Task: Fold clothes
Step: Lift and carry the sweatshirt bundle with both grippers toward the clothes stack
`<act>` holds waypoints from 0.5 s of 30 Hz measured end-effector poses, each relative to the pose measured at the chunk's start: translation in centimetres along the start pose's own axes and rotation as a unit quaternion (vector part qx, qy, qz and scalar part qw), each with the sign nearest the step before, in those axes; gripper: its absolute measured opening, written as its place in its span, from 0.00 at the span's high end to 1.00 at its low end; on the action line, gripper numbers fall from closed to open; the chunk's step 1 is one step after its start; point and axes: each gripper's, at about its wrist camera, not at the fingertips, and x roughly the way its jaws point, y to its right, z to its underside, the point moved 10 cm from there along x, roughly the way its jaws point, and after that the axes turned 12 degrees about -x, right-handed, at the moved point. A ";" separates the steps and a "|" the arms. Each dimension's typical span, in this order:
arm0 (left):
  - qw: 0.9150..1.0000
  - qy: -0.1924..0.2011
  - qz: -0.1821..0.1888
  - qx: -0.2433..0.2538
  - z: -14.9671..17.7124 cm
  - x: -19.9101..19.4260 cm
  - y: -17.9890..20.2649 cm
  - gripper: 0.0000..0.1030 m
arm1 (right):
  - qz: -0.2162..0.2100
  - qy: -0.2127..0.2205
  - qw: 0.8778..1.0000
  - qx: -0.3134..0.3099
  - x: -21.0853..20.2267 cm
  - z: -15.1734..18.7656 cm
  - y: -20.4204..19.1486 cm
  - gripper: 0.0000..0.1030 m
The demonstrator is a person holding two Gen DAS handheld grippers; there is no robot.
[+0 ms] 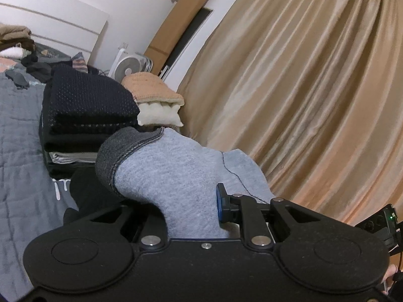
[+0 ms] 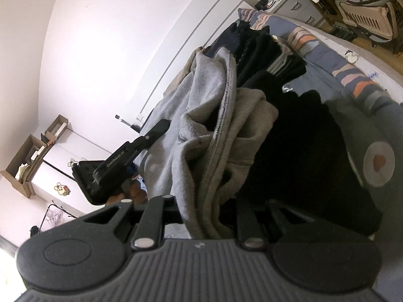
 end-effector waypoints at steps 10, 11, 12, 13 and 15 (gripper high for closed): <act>0.999 -0.041 -0.024 -0.018 0.4 5.8 -4.3 0.84 | 0.013 -0.010 0.999 0.029 1.5 -0.2 6.8 0.82; 0.998 -0.045 -0.025 -0.024 0.6 6.1 -4.7 0.82 | 0.016 -0.010 0.999 0.030 1.5 0.0 7.2 0.80; 0.998 -0.047 -0.028 -0.029 0.7 6.3 -5.2 0.81 | 0.016 -0.009 0.999 0.030 1.5 0.0 7.4 0.80; 0.998 -0.049 -0.031 -0.033 0.8 6.4 -5.6 0.76 | 0.016 -0.008 0.999 0.031 1.5 0.1 7.7 0.79; 0.997 -0.049 -0.039 -0.042 0.9 6.3 -6.4 0.69 | 0.016 -0.006 0.999 0.032 1.4 0.2 8.3 0.78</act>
